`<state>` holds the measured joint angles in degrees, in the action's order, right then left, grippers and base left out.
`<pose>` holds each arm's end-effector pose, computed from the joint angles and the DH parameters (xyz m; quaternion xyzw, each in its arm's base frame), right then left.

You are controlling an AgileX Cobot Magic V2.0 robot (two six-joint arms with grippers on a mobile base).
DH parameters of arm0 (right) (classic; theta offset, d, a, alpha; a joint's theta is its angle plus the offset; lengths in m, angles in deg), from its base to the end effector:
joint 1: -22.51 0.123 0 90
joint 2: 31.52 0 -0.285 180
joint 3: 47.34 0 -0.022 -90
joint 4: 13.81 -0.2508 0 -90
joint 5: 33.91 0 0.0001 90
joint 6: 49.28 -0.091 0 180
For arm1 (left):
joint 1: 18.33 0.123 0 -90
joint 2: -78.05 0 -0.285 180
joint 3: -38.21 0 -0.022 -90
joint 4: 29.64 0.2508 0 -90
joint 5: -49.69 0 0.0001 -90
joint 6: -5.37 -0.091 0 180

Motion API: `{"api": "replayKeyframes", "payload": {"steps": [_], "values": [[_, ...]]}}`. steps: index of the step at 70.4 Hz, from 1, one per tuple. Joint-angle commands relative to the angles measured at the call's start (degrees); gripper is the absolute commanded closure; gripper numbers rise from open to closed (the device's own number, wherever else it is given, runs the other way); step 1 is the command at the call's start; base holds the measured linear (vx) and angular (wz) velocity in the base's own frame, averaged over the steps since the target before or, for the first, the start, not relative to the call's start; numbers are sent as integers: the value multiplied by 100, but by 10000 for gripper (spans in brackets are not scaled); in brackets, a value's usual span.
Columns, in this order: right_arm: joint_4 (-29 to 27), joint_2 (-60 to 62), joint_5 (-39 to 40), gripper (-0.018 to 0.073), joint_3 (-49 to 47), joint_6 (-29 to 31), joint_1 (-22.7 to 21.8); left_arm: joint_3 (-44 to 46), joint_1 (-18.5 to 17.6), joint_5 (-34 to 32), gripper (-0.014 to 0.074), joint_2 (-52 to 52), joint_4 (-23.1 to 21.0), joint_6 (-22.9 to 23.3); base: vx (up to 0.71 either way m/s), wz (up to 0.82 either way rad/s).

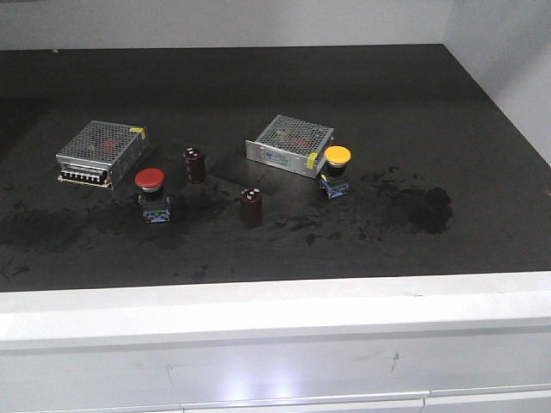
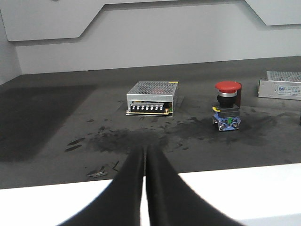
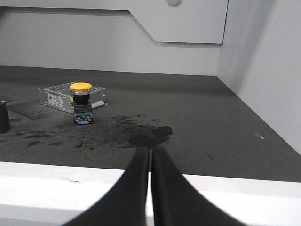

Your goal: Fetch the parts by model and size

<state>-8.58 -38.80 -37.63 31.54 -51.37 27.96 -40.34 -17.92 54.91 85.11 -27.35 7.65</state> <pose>0.0569 0.0049 0.1980 -0.0507 0.7044 0.0122 0.7078 0.0565 0.0007 0.1978 -0.0038 0.7122 0.0038 0.7020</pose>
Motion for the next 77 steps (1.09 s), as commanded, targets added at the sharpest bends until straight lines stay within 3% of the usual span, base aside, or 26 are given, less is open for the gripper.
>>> {"api": "replayKeyframes", "payload": {"steps": [1,68,77], "values": [[21,70,408,569,34,46,-1,69,-35,-400,603,-71,-8,29,0,0],[46,70,548,569,27,51,-1,69,-35,-522,603,-71,-13,29,0,0],[26,70,1232,569,-27,30,-1,113,-35,-937,603,-71,-459,35,0,0]]}}
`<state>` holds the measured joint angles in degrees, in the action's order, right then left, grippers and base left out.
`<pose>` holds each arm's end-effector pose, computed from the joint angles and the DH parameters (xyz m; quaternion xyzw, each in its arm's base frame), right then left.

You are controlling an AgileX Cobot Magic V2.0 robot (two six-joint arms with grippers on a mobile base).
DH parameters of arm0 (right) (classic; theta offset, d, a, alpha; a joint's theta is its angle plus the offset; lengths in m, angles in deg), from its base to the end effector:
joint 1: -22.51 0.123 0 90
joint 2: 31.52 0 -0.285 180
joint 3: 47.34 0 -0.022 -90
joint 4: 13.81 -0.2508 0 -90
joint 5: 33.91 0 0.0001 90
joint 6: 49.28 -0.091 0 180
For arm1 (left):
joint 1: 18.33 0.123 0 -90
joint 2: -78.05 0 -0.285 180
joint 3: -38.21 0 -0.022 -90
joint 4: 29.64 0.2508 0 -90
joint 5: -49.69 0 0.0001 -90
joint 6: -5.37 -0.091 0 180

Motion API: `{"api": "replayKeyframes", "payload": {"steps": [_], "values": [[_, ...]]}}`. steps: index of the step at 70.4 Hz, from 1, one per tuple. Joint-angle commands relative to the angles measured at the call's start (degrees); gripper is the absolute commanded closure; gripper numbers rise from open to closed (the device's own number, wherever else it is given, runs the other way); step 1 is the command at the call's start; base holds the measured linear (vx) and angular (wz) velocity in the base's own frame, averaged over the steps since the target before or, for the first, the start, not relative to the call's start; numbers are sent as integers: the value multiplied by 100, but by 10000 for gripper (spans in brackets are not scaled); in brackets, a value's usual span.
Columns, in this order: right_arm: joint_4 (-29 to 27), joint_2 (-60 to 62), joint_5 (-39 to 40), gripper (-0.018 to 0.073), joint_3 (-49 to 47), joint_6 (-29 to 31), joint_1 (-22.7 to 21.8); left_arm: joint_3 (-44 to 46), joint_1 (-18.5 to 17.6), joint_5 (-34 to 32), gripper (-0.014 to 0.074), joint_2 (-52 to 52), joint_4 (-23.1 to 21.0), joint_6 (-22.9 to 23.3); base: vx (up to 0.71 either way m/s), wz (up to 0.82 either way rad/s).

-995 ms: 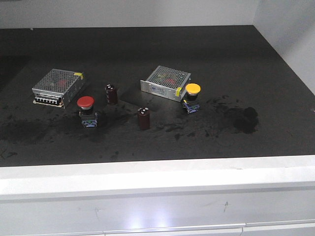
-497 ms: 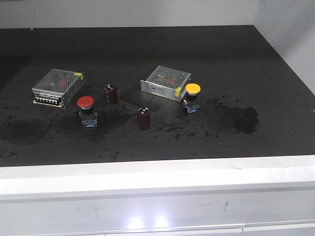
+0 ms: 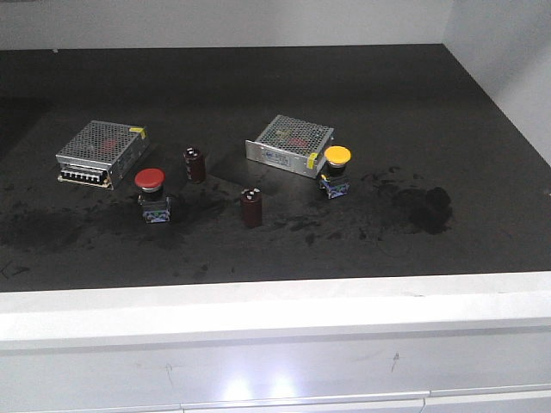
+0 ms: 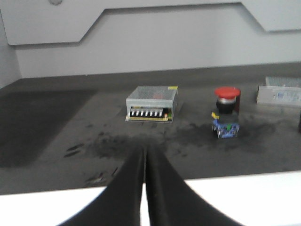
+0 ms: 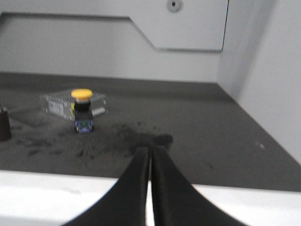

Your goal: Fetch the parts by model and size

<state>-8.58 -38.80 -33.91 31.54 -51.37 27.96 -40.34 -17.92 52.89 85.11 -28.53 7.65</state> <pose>0.0566 0.0054 0.2039 -0.0512 0.6811 0.0147 0.7303 0.0565 0.0005 0.2010 -0.0100 0.6996 -0.0044 0.7144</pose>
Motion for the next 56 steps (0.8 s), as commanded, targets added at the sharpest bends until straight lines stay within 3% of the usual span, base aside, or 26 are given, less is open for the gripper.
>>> {"api": "replayKeyframes", "payload": {"steps": [1,10,17,23,46,56], "values": [[26,70,897,569,-55,30,-1,134,-35,-768,603,-71,-383,35,0,0],[-28,-57,928,569,-499,4,-1,488,-35,-1173,603,-4,-307,-160,0,0],[-97,-510,882,569,-1052,4,-1,929,-35,-1143,603,338,23,-469,0,0],[-97,-1032,699,569,-1599,4,-1,1360,-35,-1131,603,865,5,-458,0,0],[-92,-3352,-109,569,-3057,28,-1,3147,-68,540,603,2965,-142,-421,0,0],[-122,-4056,-294,569,-3279,11,-1,3318,-147,520,603,3460,-142,-421,0,0]]}}
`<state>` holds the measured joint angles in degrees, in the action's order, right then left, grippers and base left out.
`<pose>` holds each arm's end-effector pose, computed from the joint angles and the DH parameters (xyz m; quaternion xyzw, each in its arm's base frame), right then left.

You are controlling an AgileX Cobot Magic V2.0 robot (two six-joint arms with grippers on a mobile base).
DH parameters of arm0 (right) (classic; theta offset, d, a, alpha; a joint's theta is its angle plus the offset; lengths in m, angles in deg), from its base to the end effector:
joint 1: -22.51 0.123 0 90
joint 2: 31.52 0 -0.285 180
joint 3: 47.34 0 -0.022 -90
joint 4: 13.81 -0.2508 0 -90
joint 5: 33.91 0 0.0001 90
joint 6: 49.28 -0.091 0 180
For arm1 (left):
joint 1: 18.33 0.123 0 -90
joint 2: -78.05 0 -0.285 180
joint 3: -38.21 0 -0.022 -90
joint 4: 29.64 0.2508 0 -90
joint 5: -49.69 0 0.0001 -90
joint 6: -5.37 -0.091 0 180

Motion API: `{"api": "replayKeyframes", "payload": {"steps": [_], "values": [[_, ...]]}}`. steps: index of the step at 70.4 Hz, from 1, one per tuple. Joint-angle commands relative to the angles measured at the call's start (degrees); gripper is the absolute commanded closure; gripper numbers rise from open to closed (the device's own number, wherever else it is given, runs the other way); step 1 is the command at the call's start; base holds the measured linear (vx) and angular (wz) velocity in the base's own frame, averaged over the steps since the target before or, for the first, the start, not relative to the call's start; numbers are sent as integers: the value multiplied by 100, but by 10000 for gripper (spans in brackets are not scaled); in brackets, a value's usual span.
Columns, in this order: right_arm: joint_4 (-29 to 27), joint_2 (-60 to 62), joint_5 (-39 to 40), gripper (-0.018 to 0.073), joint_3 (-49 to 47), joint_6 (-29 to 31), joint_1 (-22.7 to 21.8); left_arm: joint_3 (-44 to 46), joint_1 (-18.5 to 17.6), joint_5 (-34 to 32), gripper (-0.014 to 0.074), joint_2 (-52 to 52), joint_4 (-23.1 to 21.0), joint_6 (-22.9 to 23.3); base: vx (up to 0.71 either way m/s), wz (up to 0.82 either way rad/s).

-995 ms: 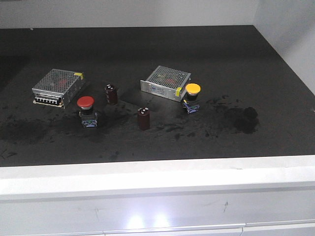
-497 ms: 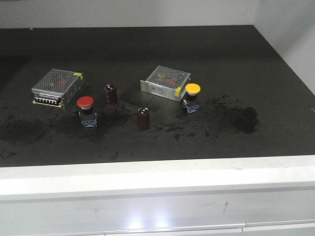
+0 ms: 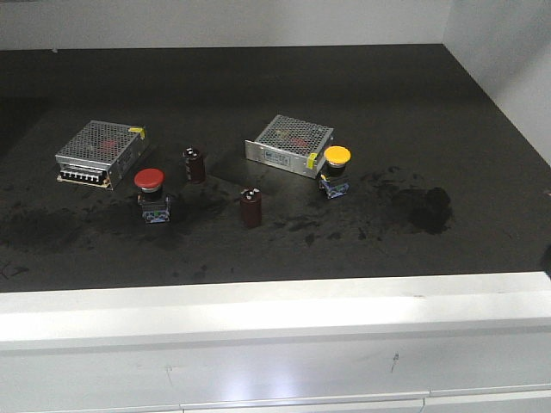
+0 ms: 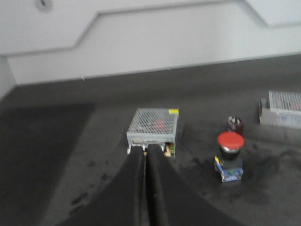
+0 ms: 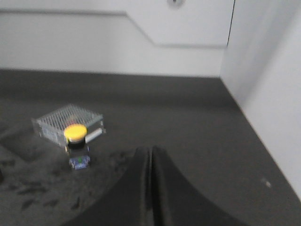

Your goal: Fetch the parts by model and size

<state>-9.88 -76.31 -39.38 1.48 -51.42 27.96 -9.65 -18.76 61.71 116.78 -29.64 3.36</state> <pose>0.1387 0.0126 0.3155 -0.0458 0.7594 0.0183 0.6487 0.1167 -0.0009 0.3245 0.0161 0.7580 0.0090 0.6520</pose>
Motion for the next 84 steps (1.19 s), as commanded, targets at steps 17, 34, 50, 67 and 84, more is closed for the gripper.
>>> {"api": "replayKeyframes", "payload": {"steps": [17,34,50,67,84], "values": [[59,-984,-30,569,-269,33,-1,243,-63,-439,603,714,-31,8,0,0],[47,-1215,-70,561,-269,33,-1,243,-63,-341,597,701,-31,8,0,0],[57,-1427,-248,393,-274,33,-1,261,-63,15,490,701,-31,8,0,0],[57,-1492,-227,102,-274,33,-1,261,-63,104,178,701,-36,8,0,0],[57,-1492,-275,51,-269,33,-1,261,-63,46,71,701,-185,51,0,0]]}}
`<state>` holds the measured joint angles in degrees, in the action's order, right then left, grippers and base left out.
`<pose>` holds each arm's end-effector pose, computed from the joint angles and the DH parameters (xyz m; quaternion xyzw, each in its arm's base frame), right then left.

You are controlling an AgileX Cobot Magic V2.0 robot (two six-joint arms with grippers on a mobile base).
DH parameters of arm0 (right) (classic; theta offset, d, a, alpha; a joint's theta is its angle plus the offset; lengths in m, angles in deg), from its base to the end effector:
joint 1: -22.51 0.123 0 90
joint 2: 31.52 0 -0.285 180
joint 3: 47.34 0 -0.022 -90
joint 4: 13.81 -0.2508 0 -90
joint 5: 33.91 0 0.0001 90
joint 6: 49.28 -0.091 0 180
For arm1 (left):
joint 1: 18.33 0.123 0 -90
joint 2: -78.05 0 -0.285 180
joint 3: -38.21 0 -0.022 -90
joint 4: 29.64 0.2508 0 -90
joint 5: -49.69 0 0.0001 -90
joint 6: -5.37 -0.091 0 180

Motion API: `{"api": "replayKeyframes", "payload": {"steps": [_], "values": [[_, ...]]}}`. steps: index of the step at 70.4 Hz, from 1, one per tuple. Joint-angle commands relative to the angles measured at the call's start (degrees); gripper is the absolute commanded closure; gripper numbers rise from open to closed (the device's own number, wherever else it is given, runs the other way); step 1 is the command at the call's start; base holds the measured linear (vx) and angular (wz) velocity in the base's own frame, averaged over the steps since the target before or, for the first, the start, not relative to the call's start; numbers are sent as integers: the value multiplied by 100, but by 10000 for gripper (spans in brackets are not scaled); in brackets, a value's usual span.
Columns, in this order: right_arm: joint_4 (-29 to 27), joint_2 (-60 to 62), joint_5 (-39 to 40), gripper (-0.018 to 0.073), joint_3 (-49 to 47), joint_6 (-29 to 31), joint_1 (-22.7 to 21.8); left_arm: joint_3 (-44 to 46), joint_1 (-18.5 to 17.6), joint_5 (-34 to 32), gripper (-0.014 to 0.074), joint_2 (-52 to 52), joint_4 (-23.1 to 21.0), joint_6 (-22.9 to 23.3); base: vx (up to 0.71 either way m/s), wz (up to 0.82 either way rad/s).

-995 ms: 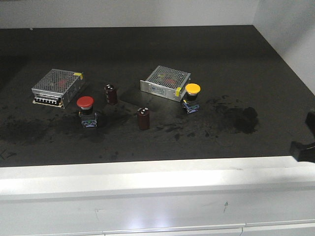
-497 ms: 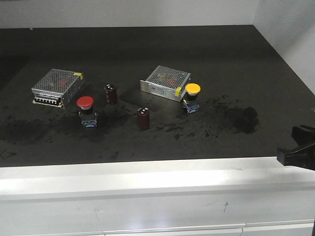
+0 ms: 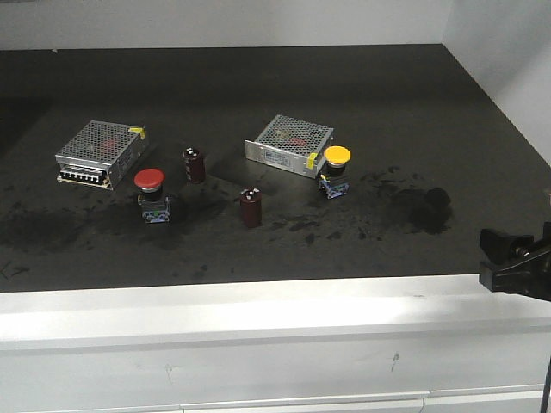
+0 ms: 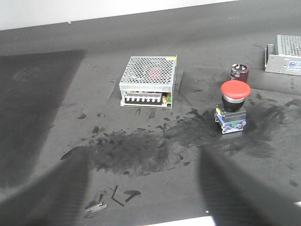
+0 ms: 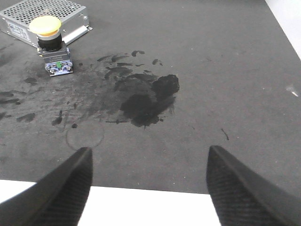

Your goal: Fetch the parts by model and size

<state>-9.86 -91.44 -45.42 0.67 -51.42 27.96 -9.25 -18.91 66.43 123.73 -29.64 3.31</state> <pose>0.1811 0.0160 0.2686 -0.0506 0.8620 0.0104 0.5043 0.1380 -0.0014 0.3041 0.0189 0.8183 0.0074 0.5744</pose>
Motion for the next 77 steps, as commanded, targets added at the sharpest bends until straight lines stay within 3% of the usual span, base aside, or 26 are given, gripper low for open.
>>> {"api": "replayKeyframes", "payload": {"steps": [1,11,27,43,68,77], "values": [[55,21,329,52,-187,33,-1,220,-49,-432,73,6,-232,70,0,0],[55,29,316,52,-187,33,-1,366,-49,-331,74,75,-486,75,0,0],[55,27,290,52,-187,33,-1,1660,-49,989,74,1122,-708,70,0,0],[55,27,290,52,-187,33,-1,3058,-74,1796,74,2451,-989,70,0,0],[55,27,298,52,-187,33,-1,4901,-994,2432,74,4347,-885,63,0,0],[55,27,304,52,-187,33,-1,5463,-1236,2602,74,4985,-652,415,0,0]]}}
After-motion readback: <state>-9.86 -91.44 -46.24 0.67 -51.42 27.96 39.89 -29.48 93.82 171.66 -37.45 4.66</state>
